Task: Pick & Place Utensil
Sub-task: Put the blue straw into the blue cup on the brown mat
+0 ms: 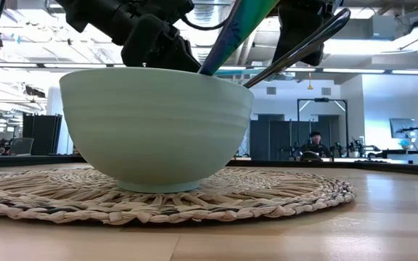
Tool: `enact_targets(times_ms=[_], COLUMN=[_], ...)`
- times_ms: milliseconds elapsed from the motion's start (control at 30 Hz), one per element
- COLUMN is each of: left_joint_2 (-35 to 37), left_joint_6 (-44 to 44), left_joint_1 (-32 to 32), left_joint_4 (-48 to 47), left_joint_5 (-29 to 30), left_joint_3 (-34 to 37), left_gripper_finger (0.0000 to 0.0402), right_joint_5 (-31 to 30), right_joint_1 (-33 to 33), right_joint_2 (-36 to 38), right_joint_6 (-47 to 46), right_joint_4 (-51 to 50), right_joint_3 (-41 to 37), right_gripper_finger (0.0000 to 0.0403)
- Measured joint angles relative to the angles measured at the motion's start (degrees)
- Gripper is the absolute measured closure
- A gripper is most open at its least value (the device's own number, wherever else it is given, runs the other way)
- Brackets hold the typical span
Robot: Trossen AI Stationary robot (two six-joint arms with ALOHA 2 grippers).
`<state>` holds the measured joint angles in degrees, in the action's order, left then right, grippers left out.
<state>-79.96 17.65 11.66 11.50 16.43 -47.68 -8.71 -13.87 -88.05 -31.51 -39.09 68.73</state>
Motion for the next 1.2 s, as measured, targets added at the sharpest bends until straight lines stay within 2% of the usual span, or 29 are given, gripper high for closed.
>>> enact_targets(times_ms=[133, 367, 567, 933, 1200], left_joint_2=[0.0, 0.0, 0.0, 0.0, 0.0], left_joint_6=[0.0, -0.2, -0.2, -0.6, -6.3], left_joint_1=[0.1, 0.1, 0.2, 3.0, 5.8], left_joint_4=[0.1, 0.1, 0.1, 0.1, -1.1], left_joint_5=[0.0, 0.0, -3.1, -3.3, -3.0], left_joint_3=[0.0, 0.0, 0.0, 0.0, 0.0], left_gripper_finger=[0.0329, 0.0394, 0.0394, 0.0396, 0.0394], right_joint_5=[0.0, -0.1, 0.0, -0.1, -0.1], right_joint_1=[0.0, 0.0, 0.0, 0.1, -1.2], right_joint_2=[0.0, 0.0, 0.0, 0.0, 0.0], right_joint_6=[0.0, 0.3, 1.7, 1.6, 1.5], right_joint_4=[0.0, 0.1, 0.0, 0.2, 0.2], right_joint_3=[0.0, 0.0, 0.0, 0.0, 0.0], right_gripper_finger=[0.0403, 0.0403, 0.0394, 0.0318, 0.0305])
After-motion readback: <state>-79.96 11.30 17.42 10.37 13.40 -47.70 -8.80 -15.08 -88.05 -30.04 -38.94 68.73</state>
